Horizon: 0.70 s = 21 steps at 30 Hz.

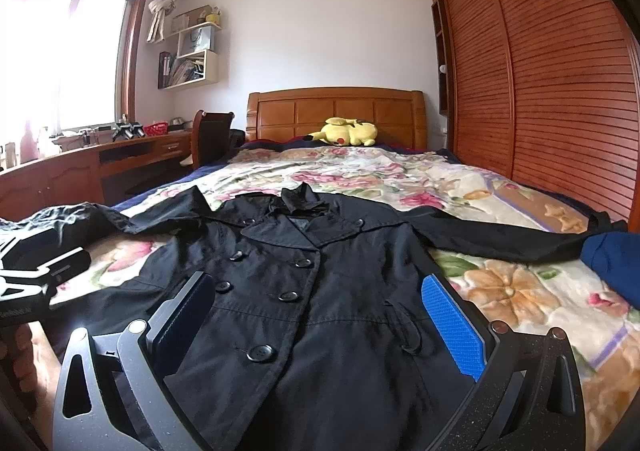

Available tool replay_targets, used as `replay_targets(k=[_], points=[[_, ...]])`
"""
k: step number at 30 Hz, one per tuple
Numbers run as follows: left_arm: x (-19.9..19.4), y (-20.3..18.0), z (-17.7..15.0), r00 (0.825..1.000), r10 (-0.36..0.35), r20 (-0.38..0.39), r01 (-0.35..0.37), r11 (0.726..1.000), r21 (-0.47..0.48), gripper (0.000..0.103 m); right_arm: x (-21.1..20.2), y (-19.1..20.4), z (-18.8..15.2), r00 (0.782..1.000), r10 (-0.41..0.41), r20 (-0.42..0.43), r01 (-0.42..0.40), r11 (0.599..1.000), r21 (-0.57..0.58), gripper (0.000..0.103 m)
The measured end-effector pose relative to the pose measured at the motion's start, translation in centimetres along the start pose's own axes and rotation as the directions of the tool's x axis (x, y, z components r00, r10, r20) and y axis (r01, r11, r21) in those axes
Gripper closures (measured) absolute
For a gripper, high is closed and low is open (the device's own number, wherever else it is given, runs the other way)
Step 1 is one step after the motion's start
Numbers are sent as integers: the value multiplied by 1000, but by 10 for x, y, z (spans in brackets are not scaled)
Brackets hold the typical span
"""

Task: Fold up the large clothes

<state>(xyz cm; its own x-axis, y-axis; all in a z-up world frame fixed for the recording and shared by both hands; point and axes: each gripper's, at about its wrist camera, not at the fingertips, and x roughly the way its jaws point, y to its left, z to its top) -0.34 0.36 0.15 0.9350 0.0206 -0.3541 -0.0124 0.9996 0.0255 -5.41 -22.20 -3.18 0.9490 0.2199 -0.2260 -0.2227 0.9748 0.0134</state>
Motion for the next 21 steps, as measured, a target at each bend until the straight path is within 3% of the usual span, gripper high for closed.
replay_targets(k=[10, 21], points=[[26, 28, 15, 994, 28, -106, -29, 999, -14, 0, 18, 15, 21, 997, 55, -57, -57, 998, -33, 0], [59, 62, 32, 984, 66, -168, -58, 997, 50, 0, 50, 30, 49, 990, 101, -98, -106, 993, -54, 0]])
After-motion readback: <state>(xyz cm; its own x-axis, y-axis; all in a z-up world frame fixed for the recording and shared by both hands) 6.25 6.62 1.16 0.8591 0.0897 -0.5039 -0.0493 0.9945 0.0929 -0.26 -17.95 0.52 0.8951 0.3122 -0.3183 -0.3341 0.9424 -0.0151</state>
